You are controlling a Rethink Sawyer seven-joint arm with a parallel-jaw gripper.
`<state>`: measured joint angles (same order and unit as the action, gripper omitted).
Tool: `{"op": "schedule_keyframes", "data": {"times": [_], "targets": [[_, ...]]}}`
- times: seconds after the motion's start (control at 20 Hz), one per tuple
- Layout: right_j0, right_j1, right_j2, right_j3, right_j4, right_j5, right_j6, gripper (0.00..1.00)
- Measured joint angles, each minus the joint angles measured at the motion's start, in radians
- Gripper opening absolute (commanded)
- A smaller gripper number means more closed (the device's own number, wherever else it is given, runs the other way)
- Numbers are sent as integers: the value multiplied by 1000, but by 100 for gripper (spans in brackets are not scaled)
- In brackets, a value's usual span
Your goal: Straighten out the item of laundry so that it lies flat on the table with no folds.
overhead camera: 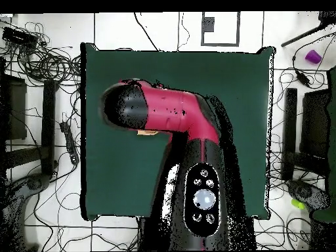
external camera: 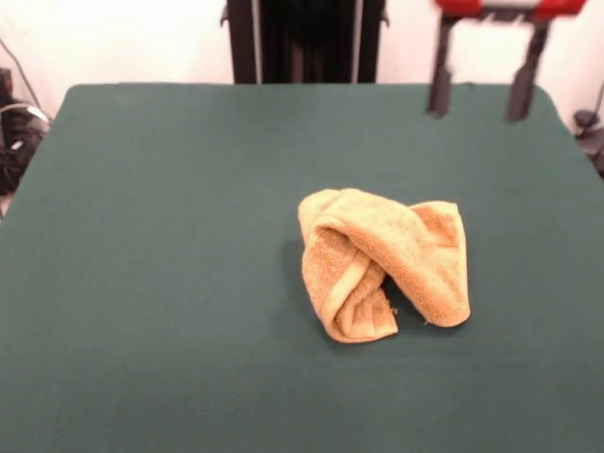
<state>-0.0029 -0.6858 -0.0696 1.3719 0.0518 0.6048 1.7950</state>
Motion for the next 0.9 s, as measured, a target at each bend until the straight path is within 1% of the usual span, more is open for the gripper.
{"op": "schedule_keyframes", "data": {"times": [0.35, 0.4, 0.55, 0.6, 0.75, 0.9], "targets": [[-151, 56, 48, -19, -4, -13, 0, 100], [-191, 70, 57, -28, -6, -15, 0, 100], [-218, 84, 59, -42, -8, -15, 0, 100], [-232, 101, 59, -65, -11, -15, 0, 100], [-238, 120, 65, -94, -11, -15, 0, 100], [-240, 133, 92, -121, -4, -16, 0, 100]]}}
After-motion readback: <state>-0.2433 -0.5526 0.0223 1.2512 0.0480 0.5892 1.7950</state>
